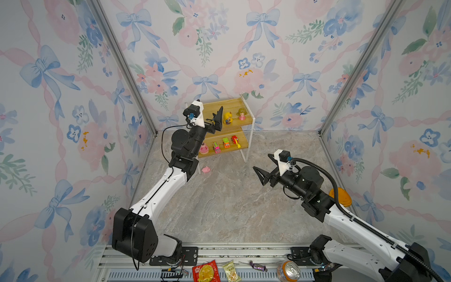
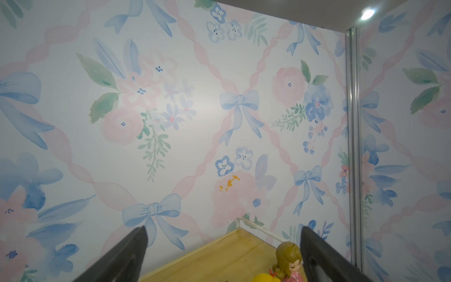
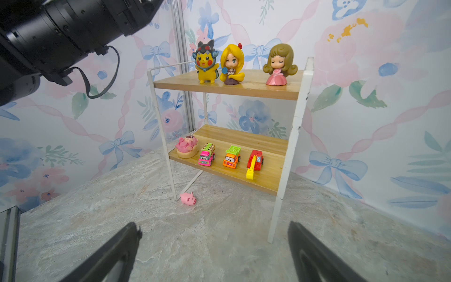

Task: Place and organize the plastic toys onto the shelf
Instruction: 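Lower the figure onto the top shelf and open the left gripper, then withdraw the left gripper from the shelf while the right lowers toward the pink pig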

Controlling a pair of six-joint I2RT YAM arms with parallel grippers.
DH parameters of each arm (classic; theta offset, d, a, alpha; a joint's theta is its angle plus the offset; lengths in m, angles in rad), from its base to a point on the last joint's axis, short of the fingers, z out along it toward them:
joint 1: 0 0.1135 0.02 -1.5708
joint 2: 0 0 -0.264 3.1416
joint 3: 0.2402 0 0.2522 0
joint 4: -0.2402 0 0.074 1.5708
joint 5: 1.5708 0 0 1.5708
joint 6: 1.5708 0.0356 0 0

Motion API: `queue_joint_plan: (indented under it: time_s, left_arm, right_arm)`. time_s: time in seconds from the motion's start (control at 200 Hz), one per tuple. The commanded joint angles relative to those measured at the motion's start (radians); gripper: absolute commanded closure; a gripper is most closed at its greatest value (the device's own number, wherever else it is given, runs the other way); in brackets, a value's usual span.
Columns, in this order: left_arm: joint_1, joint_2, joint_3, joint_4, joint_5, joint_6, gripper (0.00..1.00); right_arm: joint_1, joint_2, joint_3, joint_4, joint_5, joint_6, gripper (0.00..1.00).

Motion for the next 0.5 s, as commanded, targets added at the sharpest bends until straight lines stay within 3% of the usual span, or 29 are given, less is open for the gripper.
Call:
queue_joint_plan:
  time_s: [0.0, 0.16, 0.3, 0.495]
  left_arm:
    - [0.010, -0.118, -0.038, -0.013, -0.105, -0.046, 0.02]
    - [0.025, -0.273, -0.084, -0.230, -0.257, -0.103, 0.02]
    - [0.060, -0.367, -0.099, -0.514, -0.350, -0.202, 0.02]
    - [0.095, -0.471, -0.210, -0.724, -0.375, -0.324, 0.02]
  right_arm:
    - [0.067, 0.044, 0.035, -0.014, 0.050, -0.053, 0.03]
    - [0.194, 0.212, 0.016, 0.100, 0.091, -0.060, 0.01]
    - [0.261, 0.482, 0.026, 0.312, 0.085, 0.006, 0.01]
    - [0.280, 0.890, 0.138, 0.534, 0.086, -0.010, 0.01]
